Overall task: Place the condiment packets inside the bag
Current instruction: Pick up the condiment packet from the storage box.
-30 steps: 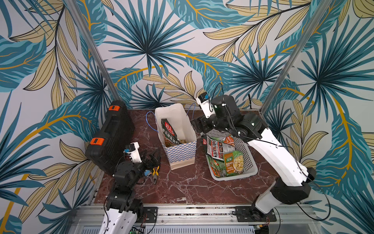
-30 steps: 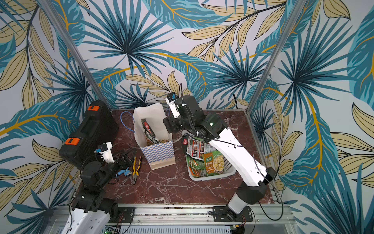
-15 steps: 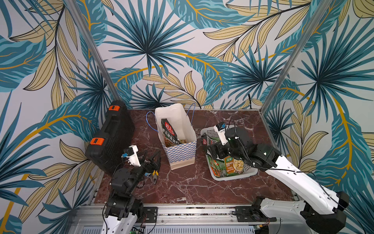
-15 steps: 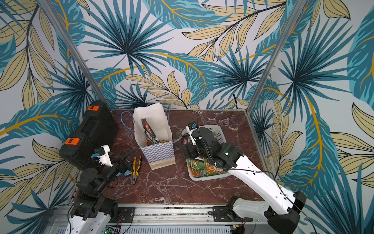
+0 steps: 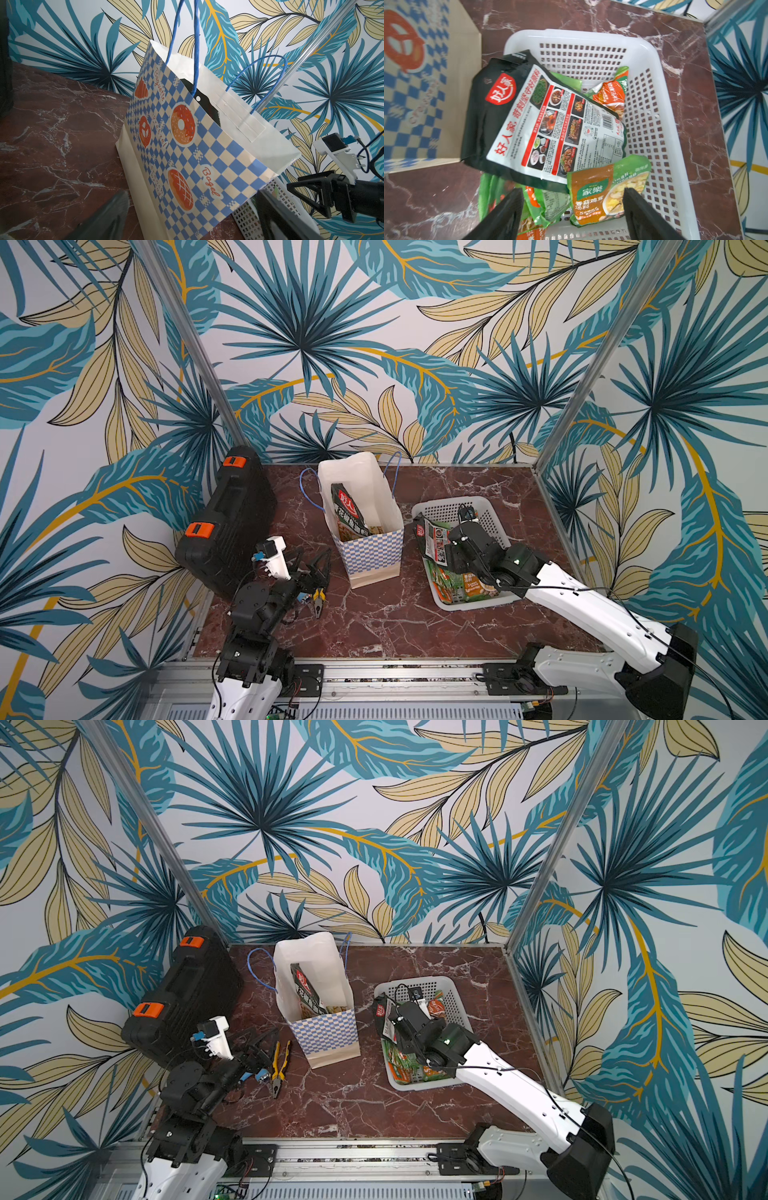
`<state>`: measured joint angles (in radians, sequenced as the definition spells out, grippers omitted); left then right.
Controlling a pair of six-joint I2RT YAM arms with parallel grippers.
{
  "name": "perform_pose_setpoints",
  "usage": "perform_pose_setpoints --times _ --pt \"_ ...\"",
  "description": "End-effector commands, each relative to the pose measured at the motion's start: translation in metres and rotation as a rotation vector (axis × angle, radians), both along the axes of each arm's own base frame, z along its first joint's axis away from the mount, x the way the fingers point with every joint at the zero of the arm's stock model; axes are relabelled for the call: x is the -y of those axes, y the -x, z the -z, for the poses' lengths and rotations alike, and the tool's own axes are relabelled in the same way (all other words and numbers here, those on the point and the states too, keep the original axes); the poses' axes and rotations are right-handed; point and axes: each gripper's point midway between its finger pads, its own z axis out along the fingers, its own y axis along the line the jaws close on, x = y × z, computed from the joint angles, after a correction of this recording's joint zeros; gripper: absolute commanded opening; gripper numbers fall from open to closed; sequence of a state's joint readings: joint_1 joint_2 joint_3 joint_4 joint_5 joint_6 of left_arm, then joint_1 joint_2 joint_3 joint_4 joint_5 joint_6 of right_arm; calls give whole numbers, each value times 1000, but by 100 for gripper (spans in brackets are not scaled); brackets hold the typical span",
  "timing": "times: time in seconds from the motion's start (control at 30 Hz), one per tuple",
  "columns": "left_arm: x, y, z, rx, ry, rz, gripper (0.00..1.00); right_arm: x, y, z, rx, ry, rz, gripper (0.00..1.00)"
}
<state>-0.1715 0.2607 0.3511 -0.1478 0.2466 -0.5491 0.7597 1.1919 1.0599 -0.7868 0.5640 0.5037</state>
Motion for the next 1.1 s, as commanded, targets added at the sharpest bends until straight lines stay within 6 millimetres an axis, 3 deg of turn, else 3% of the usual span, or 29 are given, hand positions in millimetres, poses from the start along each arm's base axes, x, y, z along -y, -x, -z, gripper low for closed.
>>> perform_pose_setpoints --times 0.0,0.2,0.43,0.6,0.83,0.93,1.07 --pt "1 -3 6 0 -12 1 100 17 -7 11 18 36 134 82" --pt "1 -6 11 -25 -12 -2 100 27 -16 33 -33 112 281 81" --pt "3 -6 10 -32 -7 8 100 31 -15 66 -113 198 400 69" --pt "4 -6 9 -31 -4 14 100 38 -7 77 -134 214 446 58" --pt "5 -5 7 -28 0 18 100 56 6 65 -93 203 486 25" --pt "4 -6 9 -29 1 16 100 61 9 52 -61 188 474 0" --pt "5 -6 8 -28 1 20 100 68 12 26 -5 171 430 0"
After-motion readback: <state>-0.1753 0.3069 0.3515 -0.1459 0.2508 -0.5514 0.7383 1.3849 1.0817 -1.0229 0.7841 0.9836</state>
